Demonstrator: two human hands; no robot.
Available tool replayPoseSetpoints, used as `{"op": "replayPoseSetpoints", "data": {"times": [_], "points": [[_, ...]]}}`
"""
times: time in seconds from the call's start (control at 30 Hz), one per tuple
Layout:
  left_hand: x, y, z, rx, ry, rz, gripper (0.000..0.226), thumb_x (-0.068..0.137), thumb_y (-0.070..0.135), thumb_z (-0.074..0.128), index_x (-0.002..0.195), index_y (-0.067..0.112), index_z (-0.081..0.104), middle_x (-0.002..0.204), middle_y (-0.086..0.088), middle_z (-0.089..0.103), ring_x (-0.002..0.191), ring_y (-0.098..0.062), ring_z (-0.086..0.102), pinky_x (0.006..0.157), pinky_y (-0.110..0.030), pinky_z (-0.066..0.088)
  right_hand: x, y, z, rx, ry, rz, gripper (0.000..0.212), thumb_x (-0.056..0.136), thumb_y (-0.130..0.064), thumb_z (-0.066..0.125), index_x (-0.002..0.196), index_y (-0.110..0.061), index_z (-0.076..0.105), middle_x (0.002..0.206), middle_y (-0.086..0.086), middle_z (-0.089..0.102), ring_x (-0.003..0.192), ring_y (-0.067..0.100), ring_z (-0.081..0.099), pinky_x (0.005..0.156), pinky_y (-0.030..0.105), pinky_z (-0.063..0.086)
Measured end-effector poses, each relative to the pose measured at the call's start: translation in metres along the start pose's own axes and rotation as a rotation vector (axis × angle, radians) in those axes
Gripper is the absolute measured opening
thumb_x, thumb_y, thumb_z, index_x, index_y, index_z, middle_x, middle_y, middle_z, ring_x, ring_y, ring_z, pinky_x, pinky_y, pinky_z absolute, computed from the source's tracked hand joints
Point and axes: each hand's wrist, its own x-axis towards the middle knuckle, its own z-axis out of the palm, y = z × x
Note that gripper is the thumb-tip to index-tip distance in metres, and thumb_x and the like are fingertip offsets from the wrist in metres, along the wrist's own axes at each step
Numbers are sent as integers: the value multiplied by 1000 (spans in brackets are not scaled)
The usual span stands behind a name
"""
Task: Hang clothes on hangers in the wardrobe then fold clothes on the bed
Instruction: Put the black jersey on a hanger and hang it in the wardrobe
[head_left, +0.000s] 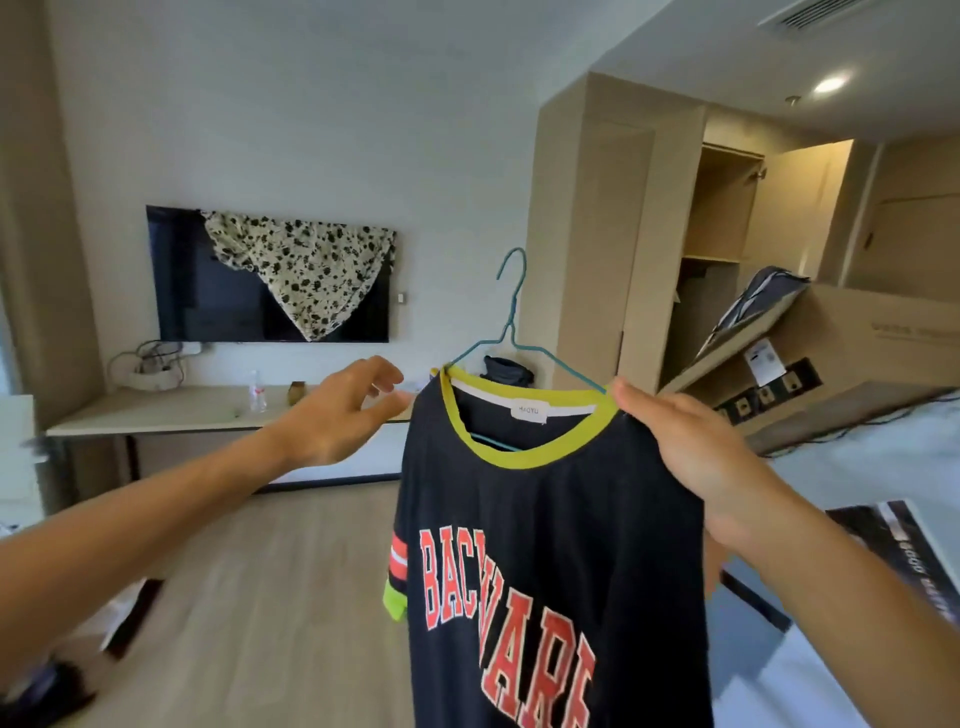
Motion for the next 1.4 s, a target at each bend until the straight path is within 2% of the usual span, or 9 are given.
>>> {"op": "replayPoseSetpoints", "data": {"times": [0.37, 0.63, 0.83, 0.93, 1.0, 1.07, 1.2, 1.3, 1.4], "points": [[-20, -118, -52, 16, -11, -147, 36, 100, 43, 52, 127, 19, 56, 124, 2, 60, 115, -14, 57, 91, -24, 40, 103, 23, 181, 123, 20, 62, 11, 94, -30, 57, 90, -22, 63, 105, 6, 67, 106, 27, 64, 102, 46, 49], [12, -204, -55, 82, 29, -209, 37, 101, 41, 49, 131, 20, 54, 125, 5, 59, 114, -12, 55, 83, -18, 38, 199, 56, 306, 122, -115, 16, 24, 100, -17, 45, 91, 0, 59, 89, 5, 53, 79, 20, 47, 72, 31, 35], [86, -290, -47, 41, 2, -236, 32, 101, 42, 49, 127, 24, 55, 125, 9, 58, 116, -9, 54, 87, -19, 38, 299, 95, 379, 189, -120, -56, 11, 97, -19, 43, 92, -23, 53, 91, 0, 44, 82, 17, 37, 75, 35, 25], [123, -333, -48, 31, -24, -260, 32, 101, 44, 48, 127, 25, 55, 123, 9, 58, 116, -9, 54, 89, -24, 38, 344, 104, 408, 226, -107, -51, 23, 89, -28, 46, 90, -8, 56, 90, 1, 46, 83, 17, 40, 75, 35, 29], [149, -363, -50, 25, -27, -264, 33, 101, 44, 49, 127, 25, 55, 122, 8, 58, 116, -10, 54, 89, -24, 39, 376, 108, 428, 224, -86, -44, 40, 93, -27, 46, 104, 11, 50, 88, 17, 54, 80, 29, 51, 81, 40, 44], [176, -392, -51, 13, -35, -266, 33, 101, 44, 48, 126, 24, 55, 122, 7, 59, 114, -9, 55, 86, -20, 39, 409, 112, 447, 227, -42, -43, 37, 99, -23, 46, 113, 12, 49, 109, 31, 57, 93, 41, 58, 93, 46, 48], [232, -447, -47, -46, -45, -245, 31, 101, 41, 48, 124, 21, 57, 118, 9, 60, 106, -3, 56, 77, -6, 36, 471, 122, 486, 223, 20, -69, 33, 98, -19, 48, 110, 12, 50, 106, 15, 66, 91, 23, 59, 82, 37, 40], [272, -488, -36, -115, -65, -226, 31, 101, 41, 48, 123, 21, 58, 112, 13, 59, 103, 1, 55, 85, -18, 42, 511, 132, 515, 225, 52, -73, 30, 98, -17, 47, 101, 13, 49, 80, 13, 50, 81, 18, 43, 77, 34, 33], [317, -539, -20, -202, -108, -220, 28, 101, 42, 49, 118, 25, 61, 109, 17, 60, 104, -3, 58, 93, -30, 46, 556, 146, 549, 209, 96, -82, 35, 94, -20, 48, 100, 14, 47, 86, 3, 49, 81, 17, 42, 76, 34, 32]]}}
